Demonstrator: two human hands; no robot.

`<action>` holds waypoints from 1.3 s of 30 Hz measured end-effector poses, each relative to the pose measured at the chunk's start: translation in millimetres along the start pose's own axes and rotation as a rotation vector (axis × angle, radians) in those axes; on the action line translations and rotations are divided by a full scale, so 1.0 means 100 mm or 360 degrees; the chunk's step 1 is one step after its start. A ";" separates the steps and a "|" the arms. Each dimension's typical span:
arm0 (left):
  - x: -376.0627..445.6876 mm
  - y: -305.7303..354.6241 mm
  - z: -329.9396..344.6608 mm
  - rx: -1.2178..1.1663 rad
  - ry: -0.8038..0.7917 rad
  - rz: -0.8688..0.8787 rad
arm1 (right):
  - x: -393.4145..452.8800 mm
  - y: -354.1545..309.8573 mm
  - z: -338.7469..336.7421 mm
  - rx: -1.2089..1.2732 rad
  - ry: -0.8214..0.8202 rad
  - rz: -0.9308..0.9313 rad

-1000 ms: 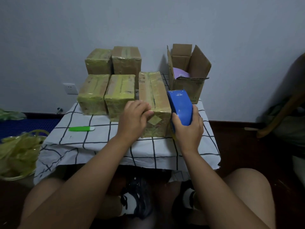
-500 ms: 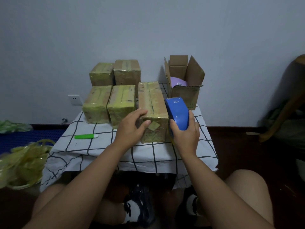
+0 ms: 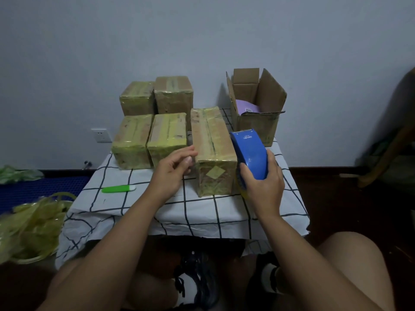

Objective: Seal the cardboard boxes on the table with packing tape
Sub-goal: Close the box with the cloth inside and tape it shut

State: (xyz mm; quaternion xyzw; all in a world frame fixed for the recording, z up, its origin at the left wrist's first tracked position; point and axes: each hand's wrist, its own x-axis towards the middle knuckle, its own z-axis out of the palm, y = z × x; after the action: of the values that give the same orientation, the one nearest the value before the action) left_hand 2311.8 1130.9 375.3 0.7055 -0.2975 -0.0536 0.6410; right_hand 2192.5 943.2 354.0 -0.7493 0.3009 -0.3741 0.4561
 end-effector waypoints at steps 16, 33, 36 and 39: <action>0.07 -0.17 -0.02 0.0380 -0.0081 0.0345 | 0.00 0.00 0.03 -0.0019 0.0070 -0.0039; 0.04 -0.12 0.05 0.0930 0.0129 0.0651 | -0.01 -0.02 0.01 -0.0021 0.0029 -0.0025; 0.03 -0.08 0.06 0.0973 0.0121 0.0630 | -0.02 -0.03 0.00 -0.0007 0.0019 -0.0012; 0.02 -0.06 0.01 0.0959 0.0061 0.0553 | -0.02 -0.03 -0.01 0.0005 0.0018 -0.0006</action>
State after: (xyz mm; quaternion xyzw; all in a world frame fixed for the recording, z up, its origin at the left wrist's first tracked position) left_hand 2315.4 1128.7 370.1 0.8028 -0.4034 0.1599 0.4089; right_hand 2190.8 946.0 356.3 -0.7471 0.3015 -0.3797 0.4547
